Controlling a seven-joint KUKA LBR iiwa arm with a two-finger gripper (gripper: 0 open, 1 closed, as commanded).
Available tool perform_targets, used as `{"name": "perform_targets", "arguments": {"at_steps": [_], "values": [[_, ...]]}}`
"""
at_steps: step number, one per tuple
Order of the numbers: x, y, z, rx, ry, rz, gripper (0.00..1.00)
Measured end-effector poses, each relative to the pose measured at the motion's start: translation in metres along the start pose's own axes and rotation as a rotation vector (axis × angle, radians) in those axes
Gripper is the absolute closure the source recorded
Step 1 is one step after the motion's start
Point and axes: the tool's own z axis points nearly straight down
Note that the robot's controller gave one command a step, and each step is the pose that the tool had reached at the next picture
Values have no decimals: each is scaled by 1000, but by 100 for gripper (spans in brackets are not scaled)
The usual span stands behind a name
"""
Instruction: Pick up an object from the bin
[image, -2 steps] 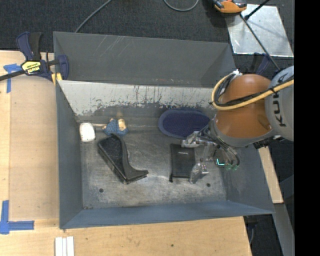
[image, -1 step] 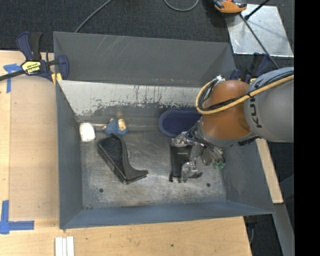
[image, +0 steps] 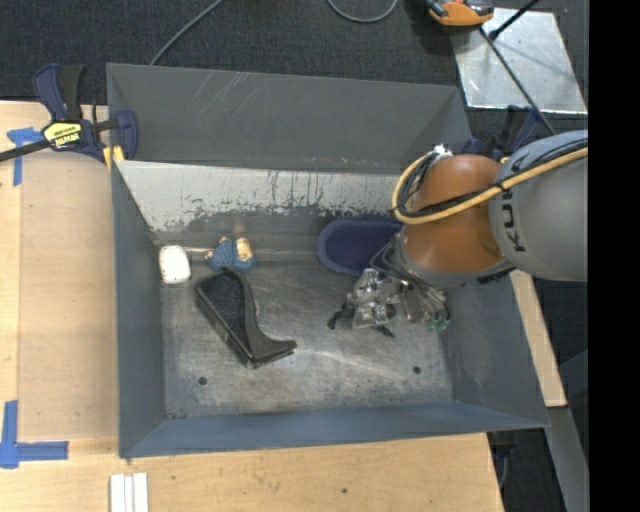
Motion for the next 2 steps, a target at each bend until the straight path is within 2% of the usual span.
{"name": "perform_targets", "arguments": {"at_steps": [1, 2], "values": [[-18, 5, -104, 0, 21, 187, 100], [-18, 3, -155, 1, 23, 169, 100]]}}
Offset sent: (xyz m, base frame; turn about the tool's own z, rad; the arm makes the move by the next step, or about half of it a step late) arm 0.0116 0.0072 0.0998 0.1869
